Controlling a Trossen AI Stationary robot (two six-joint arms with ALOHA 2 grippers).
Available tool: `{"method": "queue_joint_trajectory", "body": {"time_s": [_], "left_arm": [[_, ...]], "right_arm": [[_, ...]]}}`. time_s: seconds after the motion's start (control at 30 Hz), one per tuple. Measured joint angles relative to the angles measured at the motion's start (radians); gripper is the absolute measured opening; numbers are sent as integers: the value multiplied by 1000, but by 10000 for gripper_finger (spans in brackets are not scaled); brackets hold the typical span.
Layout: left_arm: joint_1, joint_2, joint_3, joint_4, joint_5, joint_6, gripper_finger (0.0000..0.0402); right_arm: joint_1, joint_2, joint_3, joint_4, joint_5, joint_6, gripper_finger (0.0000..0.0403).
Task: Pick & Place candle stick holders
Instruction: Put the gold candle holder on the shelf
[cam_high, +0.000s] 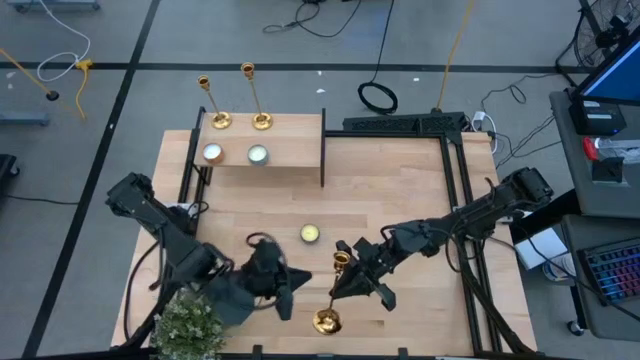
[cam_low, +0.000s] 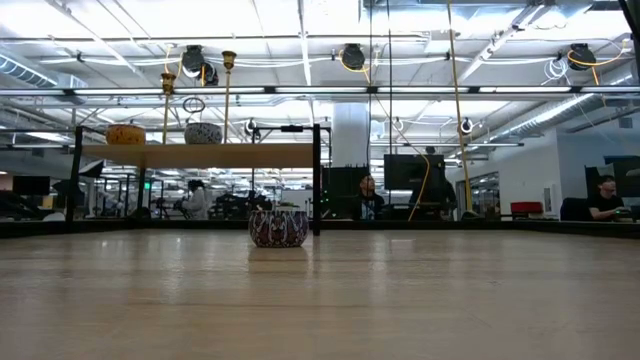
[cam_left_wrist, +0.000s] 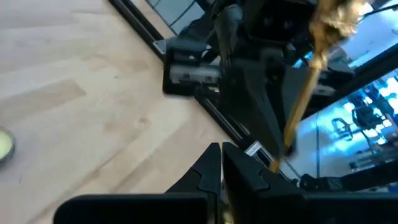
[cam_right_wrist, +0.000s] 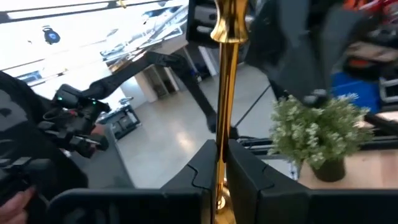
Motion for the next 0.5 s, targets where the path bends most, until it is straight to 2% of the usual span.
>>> {"method": "queue_joint_trajectory", "body": {"time_s": [0.13, 0.2, 0.27, 0.5], "left_arm": [[81, 7, 0, 85, 176, 102, 29], [118, 19, 0, 150, 284, 163, 44], [139, 23, -2, 176, 350, 204, 64], [134, 19, 0, 185, 332, 215, 122]], "right_arm": [[0, -1, 8, -15, -3, 4, 17], [0, 0, 8, -24, -3, 5, 17], [0, 0, 8, -24, -3, 13, 17], [13, 0, 8, -19, -4, 29, 17]]}}
